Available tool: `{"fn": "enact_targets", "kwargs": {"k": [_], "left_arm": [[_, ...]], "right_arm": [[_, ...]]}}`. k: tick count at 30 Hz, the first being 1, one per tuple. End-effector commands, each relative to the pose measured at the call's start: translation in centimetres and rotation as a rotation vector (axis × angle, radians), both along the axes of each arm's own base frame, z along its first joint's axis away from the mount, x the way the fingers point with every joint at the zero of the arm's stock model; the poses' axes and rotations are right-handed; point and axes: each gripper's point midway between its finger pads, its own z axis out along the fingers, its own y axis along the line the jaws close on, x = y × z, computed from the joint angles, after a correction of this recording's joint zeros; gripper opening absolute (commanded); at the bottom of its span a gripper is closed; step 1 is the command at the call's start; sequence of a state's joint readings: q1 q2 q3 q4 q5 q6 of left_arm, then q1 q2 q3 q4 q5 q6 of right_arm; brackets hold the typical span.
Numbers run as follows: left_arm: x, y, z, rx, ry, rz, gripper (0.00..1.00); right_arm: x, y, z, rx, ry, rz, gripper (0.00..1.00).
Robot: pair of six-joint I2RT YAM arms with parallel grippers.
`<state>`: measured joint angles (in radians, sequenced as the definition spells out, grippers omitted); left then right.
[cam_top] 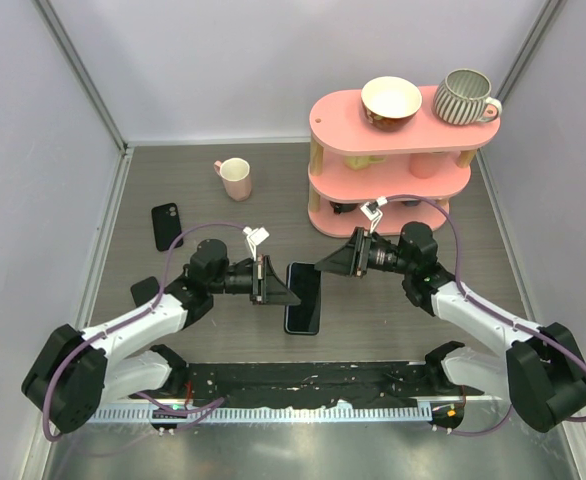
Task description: Put the phone into the phone case
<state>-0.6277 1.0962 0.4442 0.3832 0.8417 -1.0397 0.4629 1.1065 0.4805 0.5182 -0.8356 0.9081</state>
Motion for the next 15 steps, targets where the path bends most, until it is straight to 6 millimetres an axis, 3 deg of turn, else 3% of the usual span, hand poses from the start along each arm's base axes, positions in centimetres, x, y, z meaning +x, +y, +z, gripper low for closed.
{"fn": "enact_targets", "kwargs": {"k": [1, 9, 15], "left_arm": [[1.1, -1.0, 4.8, -0.141, -0.204, -0.010, 0.00], [1.6, -1.4, 4.1, -0.121, -0.190, -0.012, 0.00], [1.7, -1.5, 4.3, -0.112, -0.213, -0.017, 0.00]], "right_arm": [[-4.5, 1.4, 1.3, 0.034, 0.025, 0.215, 0.57], [-6.2, 1.3, 3.5, 0.177, 0.043, 0.293, 0.41], [-7.0, 1.5, 2.8, 0.147, 0.048, 0.317, 0.45]]}}
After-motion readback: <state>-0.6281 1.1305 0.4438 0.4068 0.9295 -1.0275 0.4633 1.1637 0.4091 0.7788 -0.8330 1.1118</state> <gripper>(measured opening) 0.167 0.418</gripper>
